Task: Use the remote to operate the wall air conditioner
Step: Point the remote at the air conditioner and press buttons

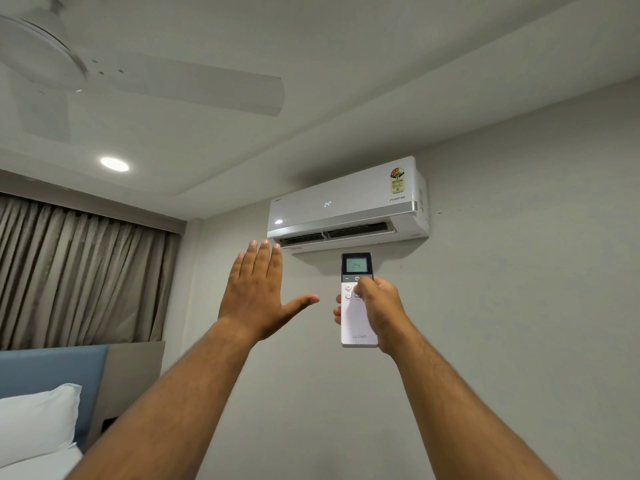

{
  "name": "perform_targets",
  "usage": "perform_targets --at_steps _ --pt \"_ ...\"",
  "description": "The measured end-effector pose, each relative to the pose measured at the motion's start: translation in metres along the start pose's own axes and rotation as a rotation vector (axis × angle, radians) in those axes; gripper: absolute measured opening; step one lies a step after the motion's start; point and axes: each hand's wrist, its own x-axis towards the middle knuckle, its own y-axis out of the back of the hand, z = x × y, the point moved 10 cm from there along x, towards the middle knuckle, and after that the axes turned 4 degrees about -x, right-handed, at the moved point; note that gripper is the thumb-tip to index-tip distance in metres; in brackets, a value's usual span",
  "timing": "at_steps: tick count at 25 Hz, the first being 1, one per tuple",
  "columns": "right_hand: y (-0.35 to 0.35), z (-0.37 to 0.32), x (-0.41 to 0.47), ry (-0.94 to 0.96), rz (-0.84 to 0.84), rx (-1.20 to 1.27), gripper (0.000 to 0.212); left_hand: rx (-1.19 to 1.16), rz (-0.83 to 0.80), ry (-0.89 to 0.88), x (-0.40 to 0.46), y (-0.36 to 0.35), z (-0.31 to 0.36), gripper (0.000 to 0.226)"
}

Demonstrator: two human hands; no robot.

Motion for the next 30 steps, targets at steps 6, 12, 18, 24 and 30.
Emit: perform_targets --at_steps 6,12,18,24,30 --pt "0.001 0.001 0.002 0.007 0.001 0.004 0.015 0.005 0.008 -0.005 0.001 -0.001 0.001 0.118" --pt "0.002 0.002 0.005 0.01 -0.004 -0.007 0.018 -0.004 0.016 -0.001 -0.001 -0.004 0.0 0.115" --pt "0.0 0.003 0.006 0.015 -0.016 0.01 0.019 0.005 0.025 -0.004 -0.001 -0.008 0.0 0.113" --pt "0.003 0.006 0.006 0.016 -0.009 0.006 0.019 -0.004 0.035 -0.013 -0.001 -0.007 0.004 0.113" --pt "0.007 0.003 0.006 0.025 -0.003 0.003 0.018 -0.006 0.015 -0.01 -0.003 -0.01 0.005 0.113"
